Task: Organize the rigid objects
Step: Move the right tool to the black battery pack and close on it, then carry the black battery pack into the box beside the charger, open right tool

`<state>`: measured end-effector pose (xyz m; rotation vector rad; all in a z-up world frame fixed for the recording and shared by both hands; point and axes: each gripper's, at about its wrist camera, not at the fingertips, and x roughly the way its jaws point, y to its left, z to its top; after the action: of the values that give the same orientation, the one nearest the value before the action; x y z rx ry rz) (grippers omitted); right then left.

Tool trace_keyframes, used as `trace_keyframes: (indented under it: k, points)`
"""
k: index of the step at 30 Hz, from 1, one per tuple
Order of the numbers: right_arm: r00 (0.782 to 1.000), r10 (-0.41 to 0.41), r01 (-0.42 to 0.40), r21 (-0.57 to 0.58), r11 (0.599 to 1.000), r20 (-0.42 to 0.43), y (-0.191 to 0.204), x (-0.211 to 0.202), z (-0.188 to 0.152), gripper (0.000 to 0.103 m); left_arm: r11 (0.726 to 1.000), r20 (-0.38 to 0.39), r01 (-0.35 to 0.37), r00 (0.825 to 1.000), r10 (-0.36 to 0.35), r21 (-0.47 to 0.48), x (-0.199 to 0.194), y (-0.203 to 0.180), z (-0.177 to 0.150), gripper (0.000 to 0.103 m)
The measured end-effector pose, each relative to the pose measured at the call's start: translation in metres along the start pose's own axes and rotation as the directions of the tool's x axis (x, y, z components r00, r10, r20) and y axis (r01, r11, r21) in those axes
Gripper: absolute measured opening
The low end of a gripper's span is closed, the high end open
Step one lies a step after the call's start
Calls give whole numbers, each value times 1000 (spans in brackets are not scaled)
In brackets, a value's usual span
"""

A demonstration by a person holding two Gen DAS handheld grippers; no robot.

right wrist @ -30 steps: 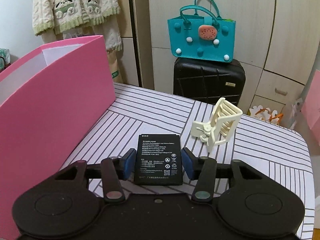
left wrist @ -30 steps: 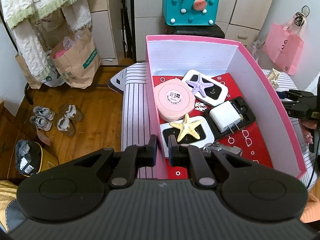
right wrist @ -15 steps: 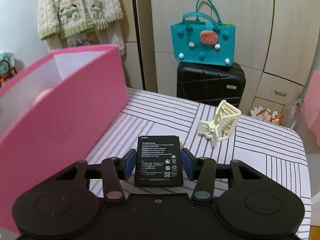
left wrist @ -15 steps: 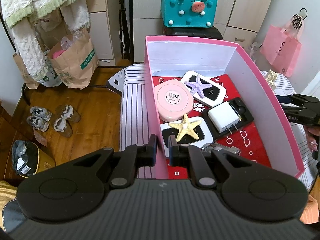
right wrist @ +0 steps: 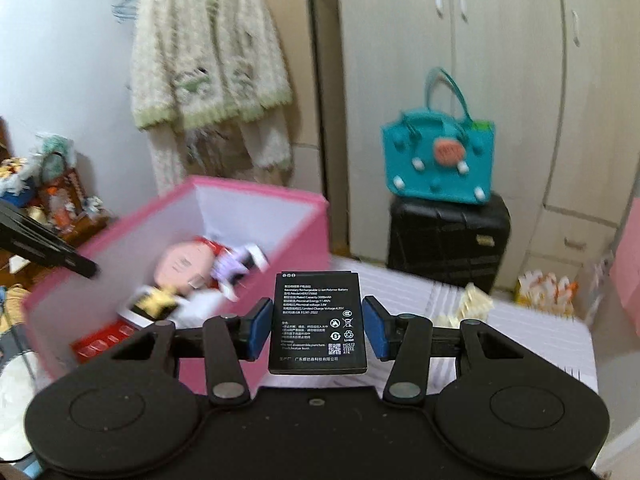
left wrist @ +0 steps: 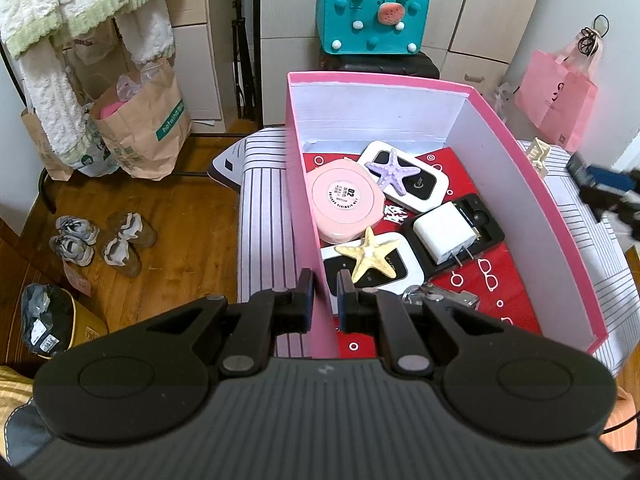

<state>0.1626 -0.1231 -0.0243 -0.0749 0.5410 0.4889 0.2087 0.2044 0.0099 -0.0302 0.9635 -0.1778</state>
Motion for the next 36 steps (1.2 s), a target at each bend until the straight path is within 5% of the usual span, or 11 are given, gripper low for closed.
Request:
trace_keyframes:
  k: [5,12,25,32,36]
  points:
    - [994,112,-113,-43,993,-7,26,-7,31,54,1000,-8,-3,1000,3,4,1,-1,1,10]
    - [966,218,-238,-147,960,-140,71,28,54,54,1000,-13,-19,1000,20,22,1,-5,1,10]
    - [916,107,-249,-340,907,-387,110,116,44,54,1000,-14,-17,1000,17,18,-1,-4,0,10]
    - [918,32,-224,-447,866,-396,122,129,33,54,1000,-12,-13,1000,13,16,-1,-3,0,10]
    - [927,43,-212,-428,879,-372,117,126,36,56,1000,-11,-12,1000,12,17,-1,-3,1,10]
